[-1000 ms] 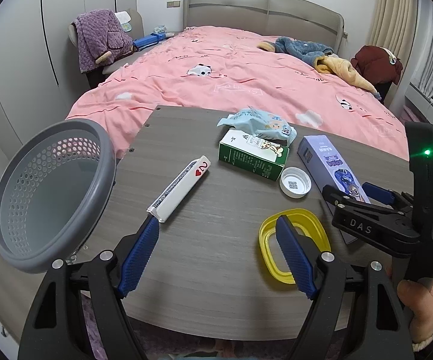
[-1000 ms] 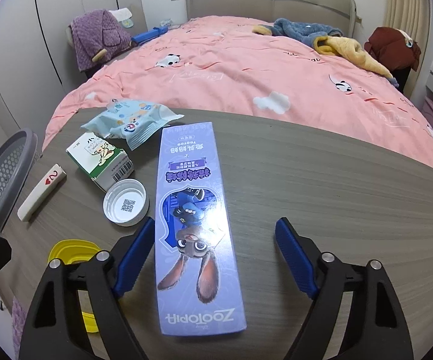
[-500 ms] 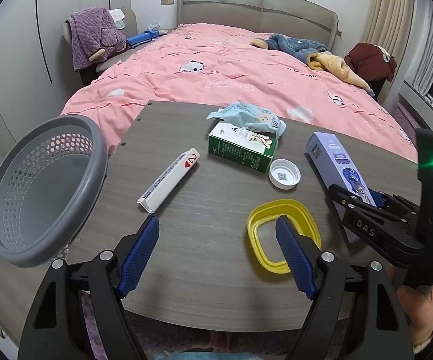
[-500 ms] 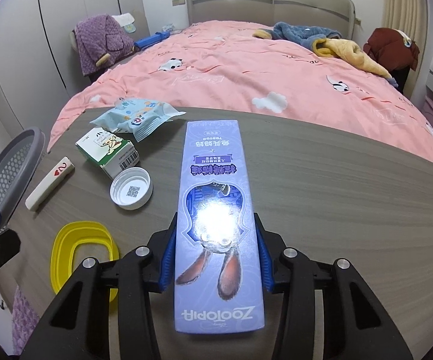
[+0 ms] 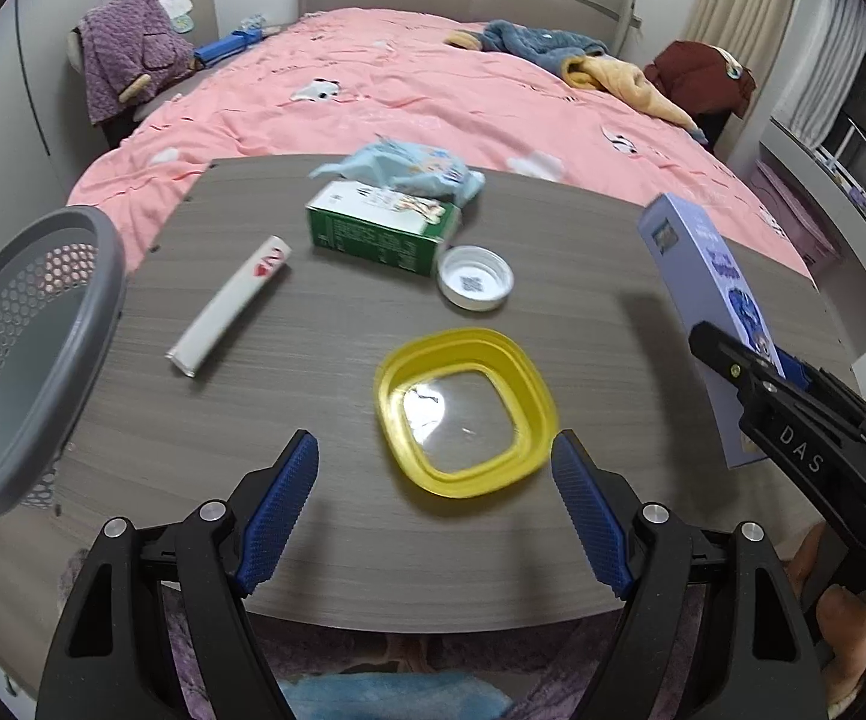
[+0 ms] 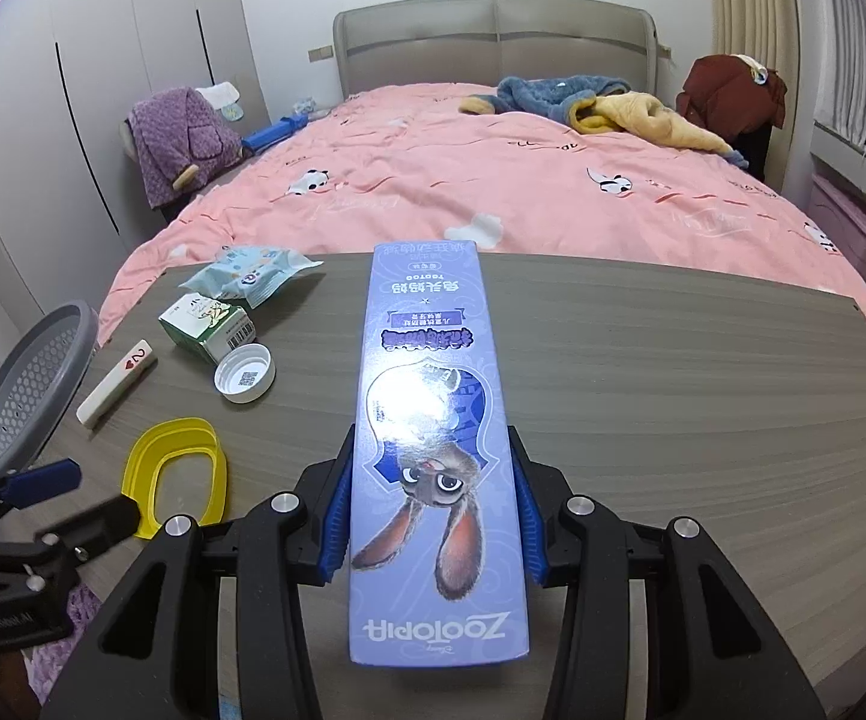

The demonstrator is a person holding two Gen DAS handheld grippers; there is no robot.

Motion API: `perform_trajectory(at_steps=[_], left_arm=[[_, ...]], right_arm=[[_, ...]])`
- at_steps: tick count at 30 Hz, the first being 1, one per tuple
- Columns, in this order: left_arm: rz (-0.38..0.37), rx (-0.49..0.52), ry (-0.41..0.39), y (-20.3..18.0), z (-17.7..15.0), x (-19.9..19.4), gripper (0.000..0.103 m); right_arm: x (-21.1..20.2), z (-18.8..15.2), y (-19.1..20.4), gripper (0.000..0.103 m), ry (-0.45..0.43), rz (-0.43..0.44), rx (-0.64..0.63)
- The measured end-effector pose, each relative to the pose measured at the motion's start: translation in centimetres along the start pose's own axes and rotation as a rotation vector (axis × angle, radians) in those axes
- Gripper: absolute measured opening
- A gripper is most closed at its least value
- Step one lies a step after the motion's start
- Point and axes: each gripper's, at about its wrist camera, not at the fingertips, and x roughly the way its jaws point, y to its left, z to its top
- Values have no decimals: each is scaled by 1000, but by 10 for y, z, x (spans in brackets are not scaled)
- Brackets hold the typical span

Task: Collect trash
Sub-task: 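Grasp the yellow square lid with the left gripper while the right gripper holds the box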

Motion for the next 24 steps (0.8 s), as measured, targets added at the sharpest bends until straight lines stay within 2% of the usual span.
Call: perform_trajectory(at_steps=[9, 19, 24], left_arm=[[0, 4, 70, -17, -6, 18, 76], [30, -14, 83, -20, 1, 34, 76], [57, 11, 65, -27, 6, 39, 76]], right_arm=[[-4, -9, -13, 43, -6, 35, 34], [-7, -12, -25, 43, -22, 50, 68], [-5, -13, -25, 43, -17, 53, 77]])
